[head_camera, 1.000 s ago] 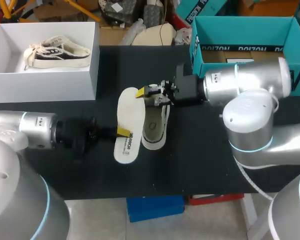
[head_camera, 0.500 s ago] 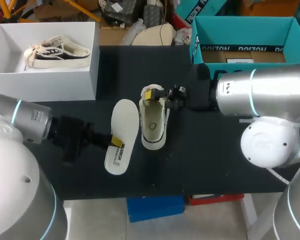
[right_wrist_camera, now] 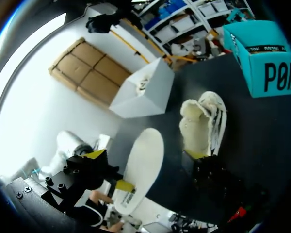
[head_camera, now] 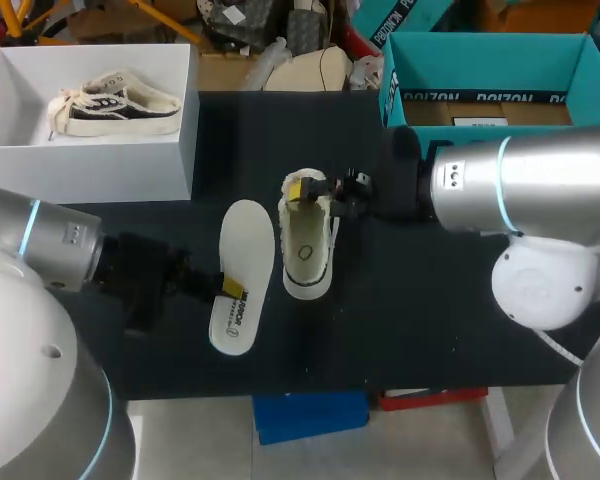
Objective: Take the shoe out of the shoebox, open the shoe tongue, remove and reinsert the insole, then place the shoe into the shoebox
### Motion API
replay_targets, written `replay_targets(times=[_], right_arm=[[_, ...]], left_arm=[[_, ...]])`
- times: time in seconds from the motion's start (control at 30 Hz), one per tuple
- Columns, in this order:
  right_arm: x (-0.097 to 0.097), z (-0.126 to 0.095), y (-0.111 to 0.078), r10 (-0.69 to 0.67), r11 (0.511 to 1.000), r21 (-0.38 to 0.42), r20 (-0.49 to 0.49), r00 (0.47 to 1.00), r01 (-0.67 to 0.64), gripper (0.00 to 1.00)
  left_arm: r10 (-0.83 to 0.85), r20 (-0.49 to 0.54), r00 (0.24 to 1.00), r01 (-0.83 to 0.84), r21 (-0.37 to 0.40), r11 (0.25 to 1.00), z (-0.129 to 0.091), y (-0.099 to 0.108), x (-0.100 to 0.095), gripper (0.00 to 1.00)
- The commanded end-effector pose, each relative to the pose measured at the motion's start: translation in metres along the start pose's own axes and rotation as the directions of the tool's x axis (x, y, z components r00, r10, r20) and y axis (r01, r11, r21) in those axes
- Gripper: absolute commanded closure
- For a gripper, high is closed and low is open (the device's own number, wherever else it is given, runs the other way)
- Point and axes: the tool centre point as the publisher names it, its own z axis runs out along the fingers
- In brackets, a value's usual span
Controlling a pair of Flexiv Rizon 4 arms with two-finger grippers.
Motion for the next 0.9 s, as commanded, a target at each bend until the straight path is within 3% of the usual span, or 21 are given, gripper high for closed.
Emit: replay_targets(times=[0.03,0.27,0.6,0.9], right_arm=[[-0.005,-0.019,-0.004,0.003,0.999,0.040,0.045,0.999,-0.005,0.00],[-0.013,-0.052,-0.014,0.001,0.994,0.107,0.147,0.989,-0.017,0.00],[-0.018,-0.087,-0.034,0.029,0.990,0.132,0.223,0.974,-0.059,0.00],[-0.019,-0.093,-0.041,0.052,0.987,0.132,0.248,0.967,-0.087,0.00]], left_arm=[[-0.021,-0.003,1.000,0.021,0.091,0.996,0.005,-0.002,-0.004,1.00],[-0.046,0.017,0.999,0.042,0.184,0.982,0.014,-0.012,-0.011,1.00],[-0.045,-0.115,0.992,0.073,0.253,0.965,0.019,-0.009,-0.010,1.00],[-0.200,-0.214,0.956,0.282,0.492,0.823,0.032,-0.005,-0.015,1.00]])
